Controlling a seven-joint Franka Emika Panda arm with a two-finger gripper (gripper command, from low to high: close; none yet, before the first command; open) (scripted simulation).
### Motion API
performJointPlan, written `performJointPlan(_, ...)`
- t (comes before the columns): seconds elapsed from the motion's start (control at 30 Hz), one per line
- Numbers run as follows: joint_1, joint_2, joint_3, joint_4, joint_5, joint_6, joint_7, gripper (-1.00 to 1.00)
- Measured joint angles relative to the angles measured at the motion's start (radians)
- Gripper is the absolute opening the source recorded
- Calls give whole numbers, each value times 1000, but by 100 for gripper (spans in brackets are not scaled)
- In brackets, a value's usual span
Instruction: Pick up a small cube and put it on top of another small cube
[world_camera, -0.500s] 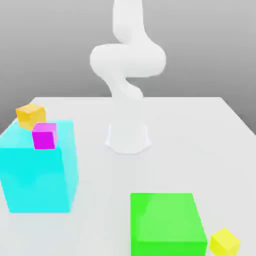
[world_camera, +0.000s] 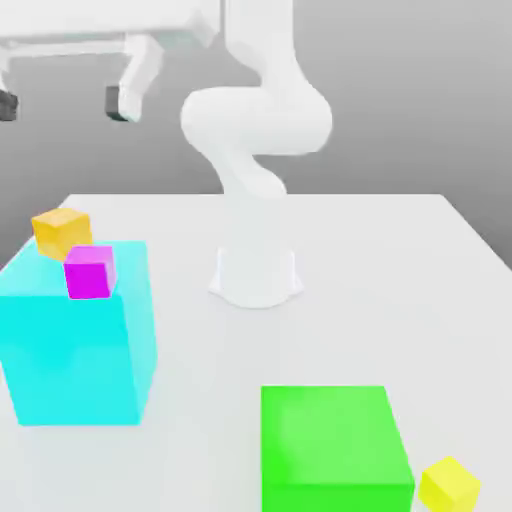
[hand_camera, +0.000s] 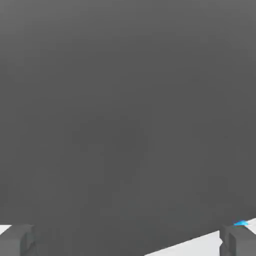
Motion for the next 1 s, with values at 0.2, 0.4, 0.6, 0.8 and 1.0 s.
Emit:
performJointPlan(0.2,-73,220,-40,53,47,32,-7,0)
performJointPlan(0.4,-135,441,-62,107,104,63,-20,0)
performJointPlan(0.6,-214,663,-76,161,162,92,-34,0)
performJointPlan(0.8,-253,829,-43,201,205,196,-58,-100)
performJointPlan(1.0,-251,826,-45,201,208,193,-60,-100)
